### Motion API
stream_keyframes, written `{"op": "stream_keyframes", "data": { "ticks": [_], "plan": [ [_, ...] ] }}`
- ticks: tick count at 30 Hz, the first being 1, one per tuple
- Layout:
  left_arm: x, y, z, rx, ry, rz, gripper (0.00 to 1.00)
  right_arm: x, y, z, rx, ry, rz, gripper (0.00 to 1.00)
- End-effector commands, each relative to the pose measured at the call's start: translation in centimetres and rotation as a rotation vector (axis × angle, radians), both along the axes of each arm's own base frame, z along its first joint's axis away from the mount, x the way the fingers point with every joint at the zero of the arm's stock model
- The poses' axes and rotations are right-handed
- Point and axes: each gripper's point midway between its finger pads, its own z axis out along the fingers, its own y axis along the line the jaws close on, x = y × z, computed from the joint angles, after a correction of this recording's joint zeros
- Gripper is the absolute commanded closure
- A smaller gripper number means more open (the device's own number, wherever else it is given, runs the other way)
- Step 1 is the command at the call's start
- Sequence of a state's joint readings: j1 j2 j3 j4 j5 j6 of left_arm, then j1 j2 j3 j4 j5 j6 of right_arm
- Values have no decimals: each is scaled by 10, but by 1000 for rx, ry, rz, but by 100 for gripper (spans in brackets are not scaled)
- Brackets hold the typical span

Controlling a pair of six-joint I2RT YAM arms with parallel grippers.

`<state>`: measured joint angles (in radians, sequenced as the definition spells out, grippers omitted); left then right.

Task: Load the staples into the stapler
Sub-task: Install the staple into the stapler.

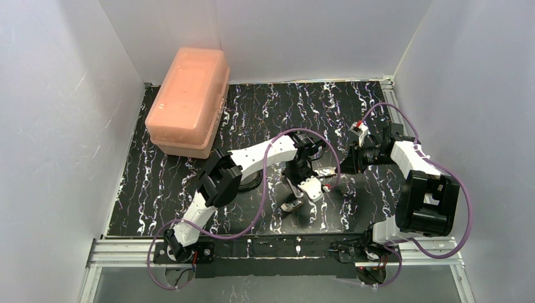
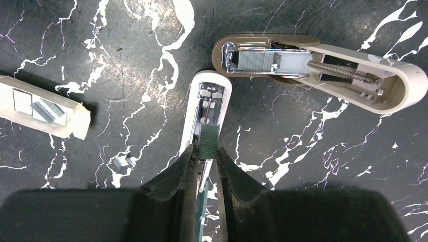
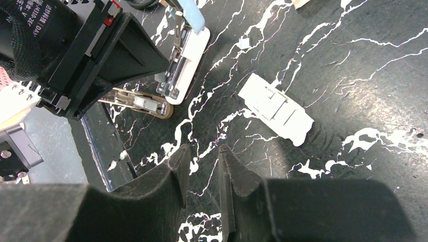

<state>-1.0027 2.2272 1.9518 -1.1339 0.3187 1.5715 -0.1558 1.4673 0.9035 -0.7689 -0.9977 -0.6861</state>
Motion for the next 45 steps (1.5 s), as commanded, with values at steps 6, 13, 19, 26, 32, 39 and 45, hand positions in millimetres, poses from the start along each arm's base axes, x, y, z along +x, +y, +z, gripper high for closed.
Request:
{"op": "stream_keyframes", "data": {
  "ticks": [6,13,19,26,32,39,45],
  "plan": [
    [-2,-1,24,-26,5,18,100,6,0,12,17,-32,8,65],
    [-4,1,21,-7,13,18,100,6,0,12,17,-33,10,65],
    [-6,5,17,8,14,12,100,6,0,12,17,-29,11,65],
    [-4,3,14,15,14,25,100,6,0,12,17,-31,10,65],
    [-4,2,12,24,10,34,100,6,0,12,17,-32,11,65],
    [-4,-1,13,23,8,41,100,6,0,12,17,-33,12,65],
    [-5,-2,11,31,7,47,100,6,0,12,16,-33,11,65]
  ]
}}
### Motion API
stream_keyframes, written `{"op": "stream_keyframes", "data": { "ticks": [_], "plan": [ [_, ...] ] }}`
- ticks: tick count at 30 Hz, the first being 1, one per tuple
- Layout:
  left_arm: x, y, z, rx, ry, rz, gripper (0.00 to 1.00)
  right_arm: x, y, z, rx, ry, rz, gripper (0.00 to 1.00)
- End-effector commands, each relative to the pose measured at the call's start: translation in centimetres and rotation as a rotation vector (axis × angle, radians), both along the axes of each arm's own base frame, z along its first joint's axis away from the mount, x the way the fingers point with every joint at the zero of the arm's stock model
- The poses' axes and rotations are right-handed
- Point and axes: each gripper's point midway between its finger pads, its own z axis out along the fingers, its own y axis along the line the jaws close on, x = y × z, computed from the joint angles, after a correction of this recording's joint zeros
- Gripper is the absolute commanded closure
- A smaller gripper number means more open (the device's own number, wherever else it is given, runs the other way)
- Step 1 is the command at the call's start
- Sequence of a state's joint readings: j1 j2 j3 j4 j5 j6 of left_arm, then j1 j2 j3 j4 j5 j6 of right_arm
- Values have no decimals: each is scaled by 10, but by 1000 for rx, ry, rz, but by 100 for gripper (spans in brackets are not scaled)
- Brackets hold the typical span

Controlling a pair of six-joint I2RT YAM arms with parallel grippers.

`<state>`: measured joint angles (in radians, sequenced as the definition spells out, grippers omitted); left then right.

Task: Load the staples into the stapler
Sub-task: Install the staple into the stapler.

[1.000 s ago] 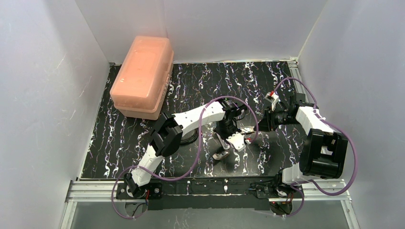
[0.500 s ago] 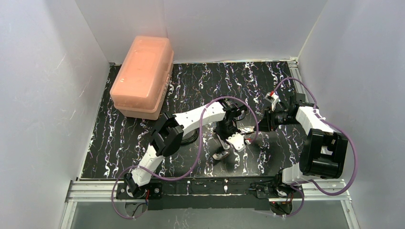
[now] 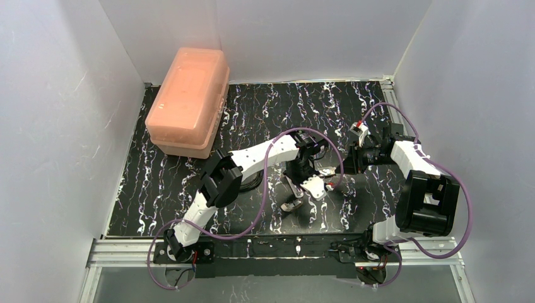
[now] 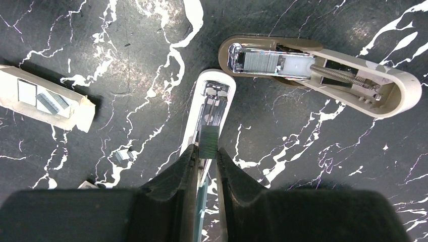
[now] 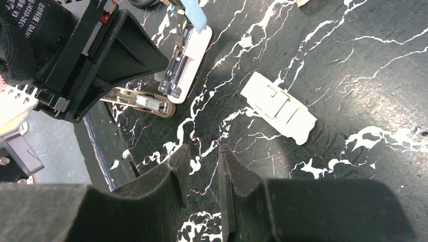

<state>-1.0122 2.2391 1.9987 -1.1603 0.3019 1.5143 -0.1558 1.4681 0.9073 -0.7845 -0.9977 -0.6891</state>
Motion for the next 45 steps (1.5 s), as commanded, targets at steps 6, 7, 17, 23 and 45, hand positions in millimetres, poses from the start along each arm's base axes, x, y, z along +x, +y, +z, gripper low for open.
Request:
{"op": "stream_keyframes", "data": {
  "ticks": [6,7,17,23,45],
  "plan": [
    [-5,1,2,25,9,7,100,7,0,11,14,-43,9,65],
    [-5,1,2,26,9,9,100,7,0,12,15,-45,11,65],
    [-6,3,1,33,7,-4,100,8,0,12,15,-44,10,65],
    [-6,5,1,39,-2,-5,100,8,0,11,15,-41,10,65],
    [-11,6,0,41,7,-27,100,7,0,11,17,-38,11,65]
  ]
}}
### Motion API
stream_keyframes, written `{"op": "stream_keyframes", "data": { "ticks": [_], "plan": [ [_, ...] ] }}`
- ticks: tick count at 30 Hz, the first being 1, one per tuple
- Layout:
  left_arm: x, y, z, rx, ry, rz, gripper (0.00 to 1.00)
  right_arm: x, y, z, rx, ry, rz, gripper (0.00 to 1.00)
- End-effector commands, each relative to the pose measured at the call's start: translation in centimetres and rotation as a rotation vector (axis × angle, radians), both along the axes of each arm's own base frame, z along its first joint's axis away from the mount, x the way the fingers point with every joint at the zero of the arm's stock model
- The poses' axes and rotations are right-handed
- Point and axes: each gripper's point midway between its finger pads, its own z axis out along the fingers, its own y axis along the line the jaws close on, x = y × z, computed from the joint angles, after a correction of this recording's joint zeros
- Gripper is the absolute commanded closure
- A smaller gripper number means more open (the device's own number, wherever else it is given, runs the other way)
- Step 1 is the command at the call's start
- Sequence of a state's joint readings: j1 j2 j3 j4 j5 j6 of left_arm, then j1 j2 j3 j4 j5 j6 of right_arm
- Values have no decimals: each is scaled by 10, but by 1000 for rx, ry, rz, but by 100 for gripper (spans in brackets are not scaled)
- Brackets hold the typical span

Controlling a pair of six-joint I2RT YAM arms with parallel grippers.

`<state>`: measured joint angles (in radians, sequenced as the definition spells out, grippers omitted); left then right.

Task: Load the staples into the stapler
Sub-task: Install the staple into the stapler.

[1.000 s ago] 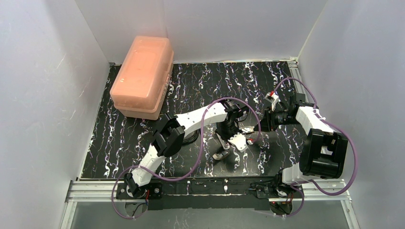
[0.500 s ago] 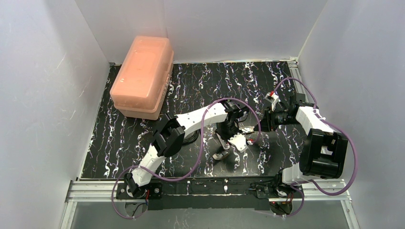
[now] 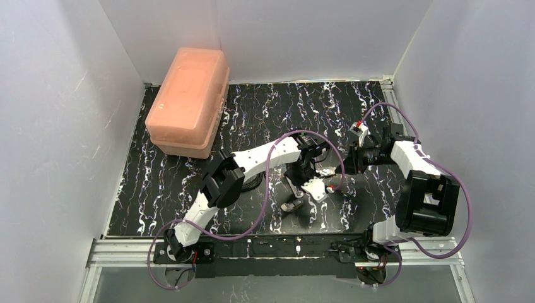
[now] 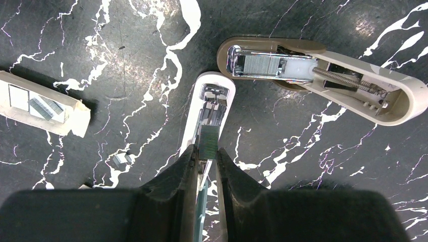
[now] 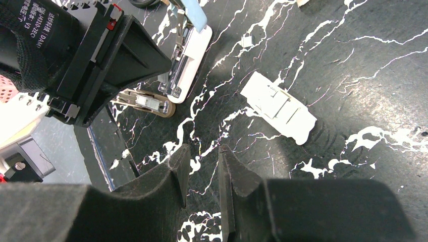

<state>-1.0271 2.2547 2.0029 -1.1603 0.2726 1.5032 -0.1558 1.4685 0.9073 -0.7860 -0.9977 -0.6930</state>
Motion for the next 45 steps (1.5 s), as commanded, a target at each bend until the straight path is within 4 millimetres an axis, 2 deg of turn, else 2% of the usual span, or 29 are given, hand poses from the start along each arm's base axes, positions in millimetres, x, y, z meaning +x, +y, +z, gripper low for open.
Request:
{"op": "stream_keyframes", "data": {
  "ticks": [1,45],
  "plan": [
    [-10,7,6,13,24,-26,100,7,0,11,18,-36,9,65],
    [-13,5,8,-22,35,-68,100,8,0,11,18,-39,9,65]
  ]
}}
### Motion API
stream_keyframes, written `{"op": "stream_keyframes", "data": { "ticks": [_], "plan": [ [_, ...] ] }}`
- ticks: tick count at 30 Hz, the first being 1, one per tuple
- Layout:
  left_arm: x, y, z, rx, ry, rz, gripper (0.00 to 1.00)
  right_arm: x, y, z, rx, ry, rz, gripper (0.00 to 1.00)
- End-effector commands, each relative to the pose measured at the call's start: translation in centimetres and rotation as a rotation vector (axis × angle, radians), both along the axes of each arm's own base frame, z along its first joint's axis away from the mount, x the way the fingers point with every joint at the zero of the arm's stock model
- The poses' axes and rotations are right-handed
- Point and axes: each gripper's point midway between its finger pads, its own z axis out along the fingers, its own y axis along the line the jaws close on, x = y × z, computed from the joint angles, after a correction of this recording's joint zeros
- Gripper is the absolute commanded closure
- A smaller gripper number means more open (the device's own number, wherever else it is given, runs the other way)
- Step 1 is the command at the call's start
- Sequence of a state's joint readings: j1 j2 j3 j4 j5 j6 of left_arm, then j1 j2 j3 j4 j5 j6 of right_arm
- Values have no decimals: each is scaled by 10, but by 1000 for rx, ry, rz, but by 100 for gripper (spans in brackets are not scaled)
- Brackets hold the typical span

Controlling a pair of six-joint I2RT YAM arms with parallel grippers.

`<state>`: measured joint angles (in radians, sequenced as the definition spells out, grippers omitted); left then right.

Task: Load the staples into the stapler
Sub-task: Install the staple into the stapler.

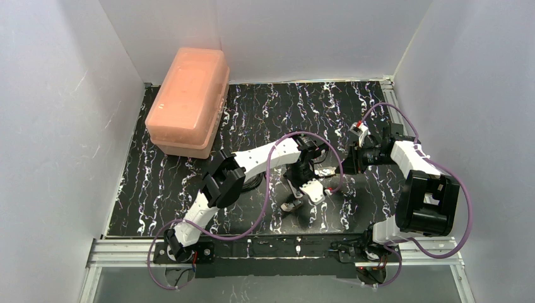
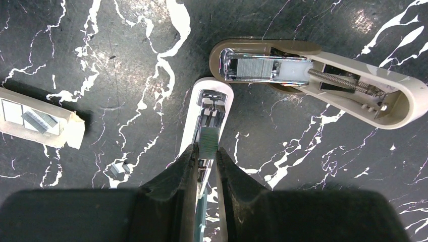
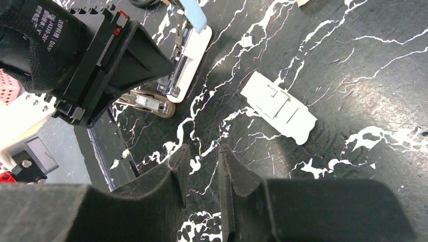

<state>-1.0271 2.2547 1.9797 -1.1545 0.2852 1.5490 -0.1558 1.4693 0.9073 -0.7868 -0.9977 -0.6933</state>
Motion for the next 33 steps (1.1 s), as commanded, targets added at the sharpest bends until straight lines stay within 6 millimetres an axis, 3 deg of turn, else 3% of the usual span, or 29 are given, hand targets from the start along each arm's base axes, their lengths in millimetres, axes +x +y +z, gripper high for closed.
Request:
{"op": "stream_keyframes", "data": {
  "ticks": [1,33],
  "plan": [
    [-9,4,13,-19,21,-27,100,8,0,11,17,-40,10,65],
    [-8,1,15,-26,-20,-65,100,8,0,11,17,-38,10,65]
  ]
}}
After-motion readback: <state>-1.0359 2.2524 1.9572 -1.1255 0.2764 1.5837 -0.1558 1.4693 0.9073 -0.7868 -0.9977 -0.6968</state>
